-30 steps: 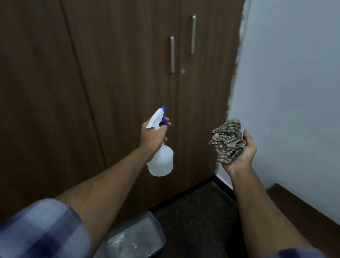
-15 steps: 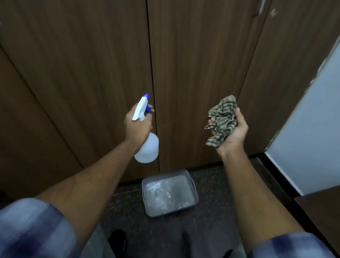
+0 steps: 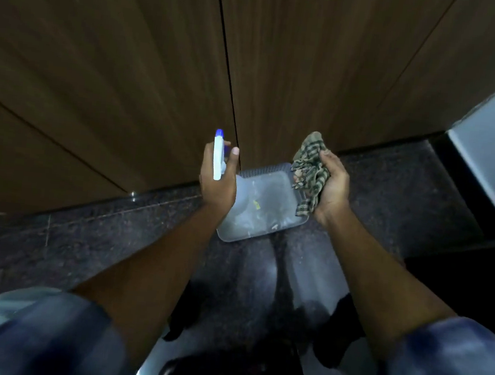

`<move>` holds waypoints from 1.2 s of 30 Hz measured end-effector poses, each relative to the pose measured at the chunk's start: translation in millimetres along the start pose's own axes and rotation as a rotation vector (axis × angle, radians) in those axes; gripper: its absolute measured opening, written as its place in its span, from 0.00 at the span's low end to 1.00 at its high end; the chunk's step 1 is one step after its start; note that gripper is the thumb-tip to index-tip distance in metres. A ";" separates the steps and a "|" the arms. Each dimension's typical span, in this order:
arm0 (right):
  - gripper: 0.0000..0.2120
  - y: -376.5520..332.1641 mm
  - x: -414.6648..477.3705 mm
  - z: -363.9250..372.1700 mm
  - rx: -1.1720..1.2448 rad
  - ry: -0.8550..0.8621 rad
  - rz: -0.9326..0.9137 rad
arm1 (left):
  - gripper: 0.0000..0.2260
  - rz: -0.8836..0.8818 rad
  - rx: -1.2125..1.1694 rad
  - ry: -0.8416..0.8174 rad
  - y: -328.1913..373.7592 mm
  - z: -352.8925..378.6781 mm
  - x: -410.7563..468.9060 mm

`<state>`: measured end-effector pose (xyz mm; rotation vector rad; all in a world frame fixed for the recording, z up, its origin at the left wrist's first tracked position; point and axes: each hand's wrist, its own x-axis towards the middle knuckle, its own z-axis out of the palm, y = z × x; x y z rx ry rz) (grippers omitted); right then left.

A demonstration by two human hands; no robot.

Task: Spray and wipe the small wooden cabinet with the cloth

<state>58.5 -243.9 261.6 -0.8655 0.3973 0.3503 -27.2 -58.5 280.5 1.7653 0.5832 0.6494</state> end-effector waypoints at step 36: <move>0.34 189.9 217.6 -112.6 -2.110 -0.471 -0.386 | 0.51 -0.190 0.252 -0.492 -312.9 70.2 19.4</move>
